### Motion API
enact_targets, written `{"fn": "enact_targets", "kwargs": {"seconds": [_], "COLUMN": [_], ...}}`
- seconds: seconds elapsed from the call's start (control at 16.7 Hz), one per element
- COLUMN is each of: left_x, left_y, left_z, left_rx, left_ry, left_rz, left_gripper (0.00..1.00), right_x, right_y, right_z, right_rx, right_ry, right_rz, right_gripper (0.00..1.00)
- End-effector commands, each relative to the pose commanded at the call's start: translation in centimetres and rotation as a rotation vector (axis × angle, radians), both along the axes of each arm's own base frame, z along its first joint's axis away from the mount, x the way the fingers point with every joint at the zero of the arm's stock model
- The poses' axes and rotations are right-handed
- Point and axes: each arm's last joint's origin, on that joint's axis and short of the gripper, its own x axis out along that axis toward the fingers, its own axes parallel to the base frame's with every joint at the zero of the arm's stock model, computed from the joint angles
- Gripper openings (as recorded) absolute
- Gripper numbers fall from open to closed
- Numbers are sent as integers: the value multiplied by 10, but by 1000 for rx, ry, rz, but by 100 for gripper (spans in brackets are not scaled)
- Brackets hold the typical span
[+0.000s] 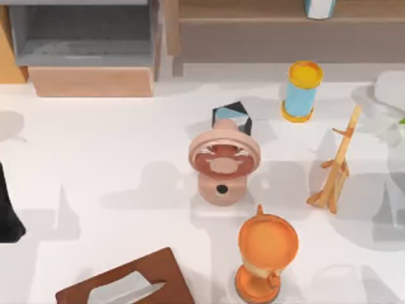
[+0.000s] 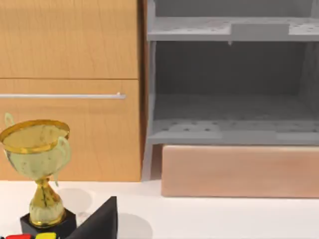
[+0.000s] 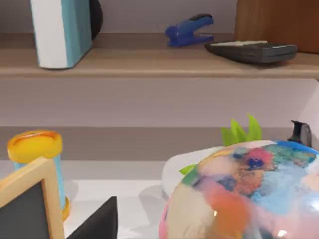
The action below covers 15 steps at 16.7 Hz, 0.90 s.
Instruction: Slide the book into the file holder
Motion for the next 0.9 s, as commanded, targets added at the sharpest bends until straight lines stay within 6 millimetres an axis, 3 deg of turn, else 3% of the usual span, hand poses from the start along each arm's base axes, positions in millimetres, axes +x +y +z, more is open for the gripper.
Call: {"fn": "enact_targets", "kwargs": {"seconds": [0.18, 0.36, 0.66, 0.9], "left_x": [0, 1, 22, 75], "left_y": [0, -4, -19, -52], "left_z": [3, 27, 107, 177], "left_rx": [0, -4, -12, -14], "left_ry": [-3, -24, -52, -43], "left_rz": [-2, -15, -39, -54], "left_gripper": [100, 100, 100, 100], "right_x": [0, 0, 0, 0], "right_y": [0, 0, 0, 0], "right_z": [0, 0, 0, 0], "right_rx": [0, 0, 0, 0], "right_ry": [0, 0, 0, 0], "right_rz": [0, 0, 0, 0], "right_gripper": [100, 100, 100, 100]}}
